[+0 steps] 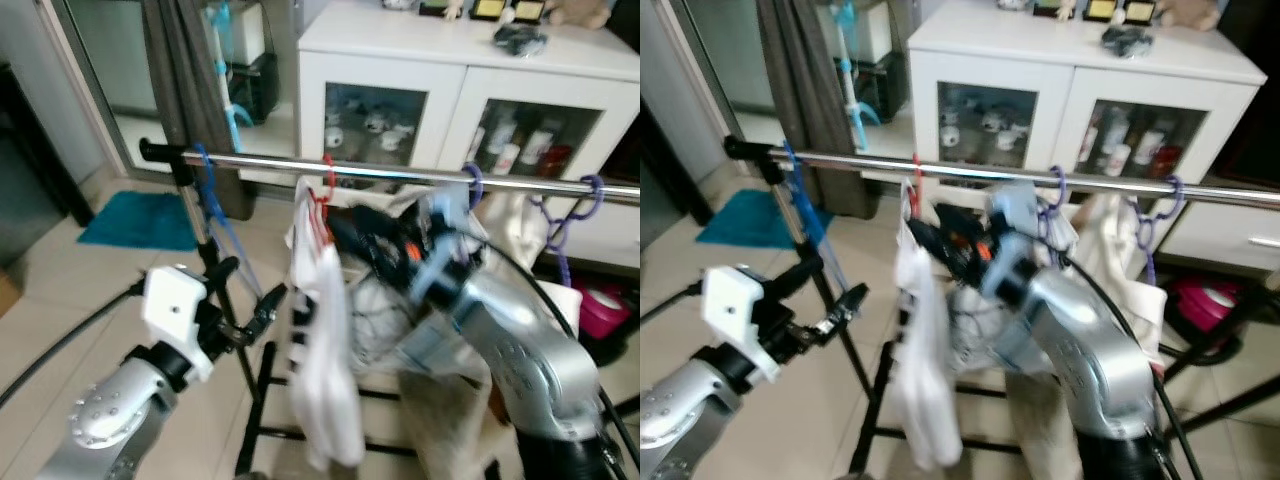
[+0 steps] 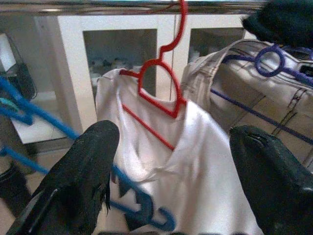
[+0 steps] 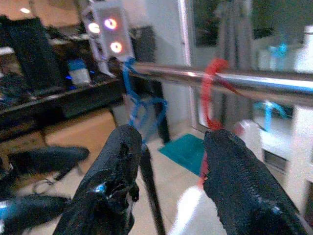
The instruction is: Hang hanger
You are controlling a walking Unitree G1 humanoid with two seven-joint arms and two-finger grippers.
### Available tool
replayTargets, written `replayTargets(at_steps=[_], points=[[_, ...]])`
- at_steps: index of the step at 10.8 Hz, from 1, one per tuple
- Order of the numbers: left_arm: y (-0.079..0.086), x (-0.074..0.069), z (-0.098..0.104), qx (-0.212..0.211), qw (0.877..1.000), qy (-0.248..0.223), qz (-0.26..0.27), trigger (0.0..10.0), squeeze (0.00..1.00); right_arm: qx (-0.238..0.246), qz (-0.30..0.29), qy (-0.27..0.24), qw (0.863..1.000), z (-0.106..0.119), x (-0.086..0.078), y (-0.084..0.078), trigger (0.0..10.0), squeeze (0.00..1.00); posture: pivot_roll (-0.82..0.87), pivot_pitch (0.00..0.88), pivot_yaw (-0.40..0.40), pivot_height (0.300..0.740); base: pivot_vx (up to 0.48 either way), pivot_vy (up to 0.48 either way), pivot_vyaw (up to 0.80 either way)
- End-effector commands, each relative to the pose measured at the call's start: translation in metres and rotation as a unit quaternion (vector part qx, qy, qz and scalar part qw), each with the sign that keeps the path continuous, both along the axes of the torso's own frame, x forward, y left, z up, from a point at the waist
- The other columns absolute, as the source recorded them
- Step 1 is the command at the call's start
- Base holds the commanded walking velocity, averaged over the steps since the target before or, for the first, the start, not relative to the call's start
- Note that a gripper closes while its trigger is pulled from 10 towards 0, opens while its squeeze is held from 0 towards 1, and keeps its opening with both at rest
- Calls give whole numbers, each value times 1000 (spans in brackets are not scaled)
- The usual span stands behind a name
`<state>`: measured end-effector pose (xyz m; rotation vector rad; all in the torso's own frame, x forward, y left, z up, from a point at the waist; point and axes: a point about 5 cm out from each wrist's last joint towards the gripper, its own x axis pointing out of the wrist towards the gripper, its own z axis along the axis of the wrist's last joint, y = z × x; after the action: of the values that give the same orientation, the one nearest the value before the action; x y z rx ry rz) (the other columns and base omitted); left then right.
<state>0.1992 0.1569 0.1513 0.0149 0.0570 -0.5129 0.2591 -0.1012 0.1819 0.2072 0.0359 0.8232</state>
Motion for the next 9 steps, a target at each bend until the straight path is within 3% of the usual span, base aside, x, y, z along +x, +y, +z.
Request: replayTargets(at_steps=[1,3,4,5,9], points=[[-4,-1,1,2,1000,-6,-3,10000,0,-16,-14,-5,1000,1,-2,-5,10000,1000,-13,0,29,740,0,-480,0],[-6,-2,-2,12,1000,-7,-8,10000,0,-45,-47,2,998,-8,-7,-7,10000,1000,-19,0,31,740,0,-467,0],[-7,-1,-3,13,1000,-5,-11,10000,0,-44,-65,5,997,-9,-5,-7,10000,1000,-18,0,31,740,0,0,0],[-8,-3,-8,37,999,2,-34,10000,0,-66,-98,8,993,-12,1,-9,10000,1000,-18,0,37,740,0,0,0],[-5,-15,-17,66,992,38,-99,10000,0,-148,-147,1,978,-15,16,-12,10000,1000,1,0,37,740,0,0,0]])
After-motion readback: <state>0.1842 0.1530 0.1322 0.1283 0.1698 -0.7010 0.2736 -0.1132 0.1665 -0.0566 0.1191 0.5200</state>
